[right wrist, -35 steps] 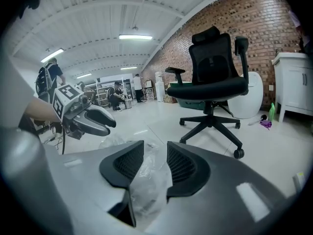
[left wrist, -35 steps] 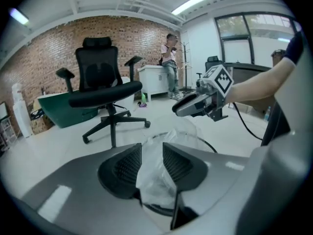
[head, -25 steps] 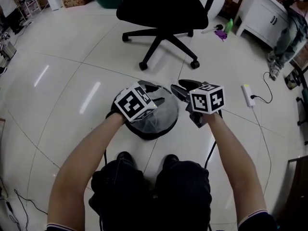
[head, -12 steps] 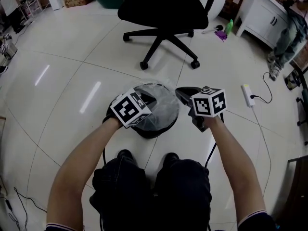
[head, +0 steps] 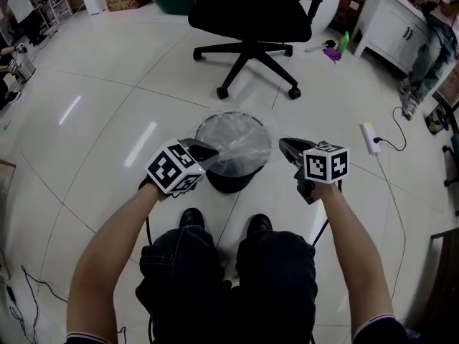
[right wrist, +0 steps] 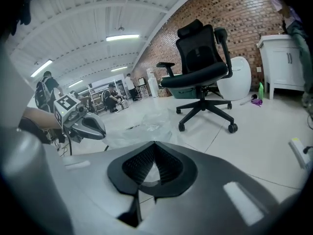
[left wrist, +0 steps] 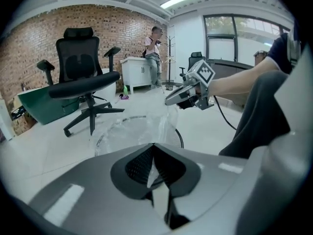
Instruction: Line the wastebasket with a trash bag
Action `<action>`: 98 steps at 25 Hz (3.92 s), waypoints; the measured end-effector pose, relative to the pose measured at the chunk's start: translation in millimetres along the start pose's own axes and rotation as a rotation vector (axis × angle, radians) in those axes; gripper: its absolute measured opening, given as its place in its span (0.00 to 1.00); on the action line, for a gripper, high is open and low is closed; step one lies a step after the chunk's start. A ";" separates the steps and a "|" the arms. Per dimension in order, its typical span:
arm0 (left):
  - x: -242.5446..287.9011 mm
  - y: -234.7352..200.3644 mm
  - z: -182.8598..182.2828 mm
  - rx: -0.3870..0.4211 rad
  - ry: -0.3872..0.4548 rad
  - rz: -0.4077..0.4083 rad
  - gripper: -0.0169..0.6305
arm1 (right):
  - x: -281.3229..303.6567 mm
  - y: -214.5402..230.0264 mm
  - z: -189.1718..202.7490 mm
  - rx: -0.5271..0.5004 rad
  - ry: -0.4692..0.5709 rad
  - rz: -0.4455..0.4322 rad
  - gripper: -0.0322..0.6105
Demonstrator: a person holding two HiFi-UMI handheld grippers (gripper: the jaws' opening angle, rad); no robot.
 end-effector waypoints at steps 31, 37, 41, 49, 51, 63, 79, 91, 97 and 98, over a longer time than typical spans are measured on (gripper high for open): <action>39.5 9.7 109.4 -0.170 -0.121 0.004 0.05 | 35.9 -3.6 105.4 0.145 -0.141 -0.047 0.06; 51.8 -6.3 111.2 -0.194 -0.107 0.012 0.05 | 56.3 7.8 100.9 0.141 -0.161 -0.087 0.06; 53.8 -11.5 107.7 -0.189 -0.126 0.016 0.05 | 61.2 8.9 95.1 0.135 -0.151 -0.102 0.06; 44.0 1.7 112.8 -0.238 -0.160 0.001 0.09 | 37.9 5.7 98.4 0.077 -0.160 -0.064 0.18; 38.4 9.8 112.2 -0.237 -0.169 0.002 0.14 | 26.8 3.8 100.1 0.063 -0.162 -0.051 0.22; -17.8 37.9 100.9 -0.194 -0.113 -0.060 0.21 | -37.9 -12.9 84.6 0.013 -0.108 0.046 0.34; -28.6 -41.8 67.5 -0.287 -0.001 -0.294 0.21 | 0.4 3.5 10.6 -0.051 -0.036 0.079 0.33; 11.4 -88.9 78.5 -0.309 -0.078 -0.255 0.08 | 57.5 41.1 4.1 -0.127 -0.128 0.084 0.05; 23.0 -104.8 71.5 -0.286 -0.077 -0.271 0.05 | 72.0 60.3 -0.8 -0.129 -0.117 0.129 0.05; 25.0 -106.3 71.7 -0.286 -0.079 -0.269 0.05 | 74.4 62.2 -0.2 -0.125 -0.116 0.132 0.05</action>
Point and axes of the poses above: the fingertips, and each gripper's own axes: x forward along the fingers, y to its right, z out of its underside, the point moved 8 cm from there along -x, backward along the fingers, and after that the axes turned 6 degrees about -x, right-handed, at the moved point
